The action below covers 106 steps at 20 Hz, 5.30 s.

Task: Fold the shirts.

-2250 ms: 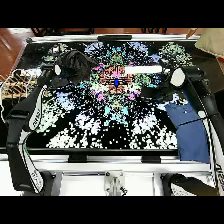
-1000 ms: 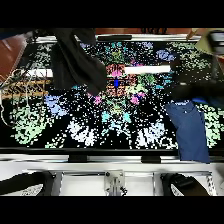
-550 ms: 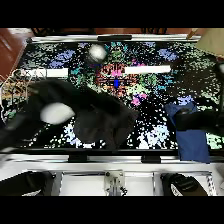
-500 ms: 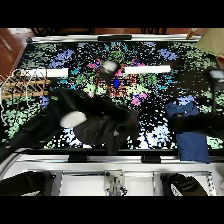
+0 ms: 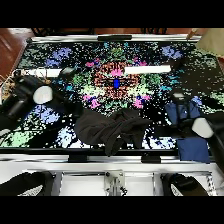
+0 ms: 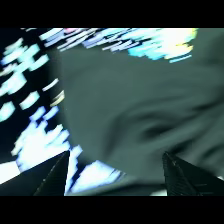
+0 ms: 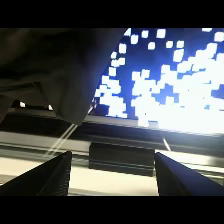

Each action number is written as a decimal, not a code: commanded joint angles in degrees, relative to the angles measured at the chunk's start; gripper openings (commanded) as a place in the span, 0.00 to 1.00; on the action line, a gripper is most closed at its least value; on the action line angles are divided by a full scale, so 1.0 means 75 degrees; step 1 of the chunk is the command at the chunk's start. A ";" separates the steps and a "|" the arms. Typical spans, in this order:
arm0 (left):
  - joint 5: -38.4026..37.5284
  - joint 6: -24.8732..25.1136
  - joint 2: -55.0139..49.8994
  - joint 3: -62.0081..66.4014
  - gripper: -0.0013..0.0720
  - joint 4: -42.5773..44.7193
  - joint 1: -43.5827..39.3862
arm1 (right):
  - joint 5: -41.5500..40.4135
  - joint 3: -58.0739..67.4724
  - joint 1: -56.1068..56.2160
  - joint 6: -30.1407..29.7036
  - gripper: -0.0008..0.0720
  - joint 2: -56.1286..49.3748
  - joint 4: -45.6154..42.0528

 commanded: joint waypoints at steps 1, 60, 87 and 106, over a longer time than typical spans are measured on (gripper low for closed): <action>0.0271 0.0291 0.0839 -0.2154 0.99 -0.1040 0.1673 | -0.0799 -0.0472 0.0003 -0.0414 0.86 -0.0921 0.0513; 0.5164 0.0685 0.0163 0.3579 0.07 -0.0606 0.2189 | -0.0434 0.4194 0.0003 -0.1387 0.10 -0.0903 -0.0804; 0.4482 0.0280 0.0102 -0.5281 1.00 -0.6417 0.1679 | -0.0437 0.4141 0.0003 -0.1274 0.10 -0.4852 -0.1139; 0.7157 0.3159 0.0525 -0.4106 0.06 -0.6717 0.0350 | -0.0682 0.4339 0.0003 -0.1332 0.10 -0.3759 -0.0962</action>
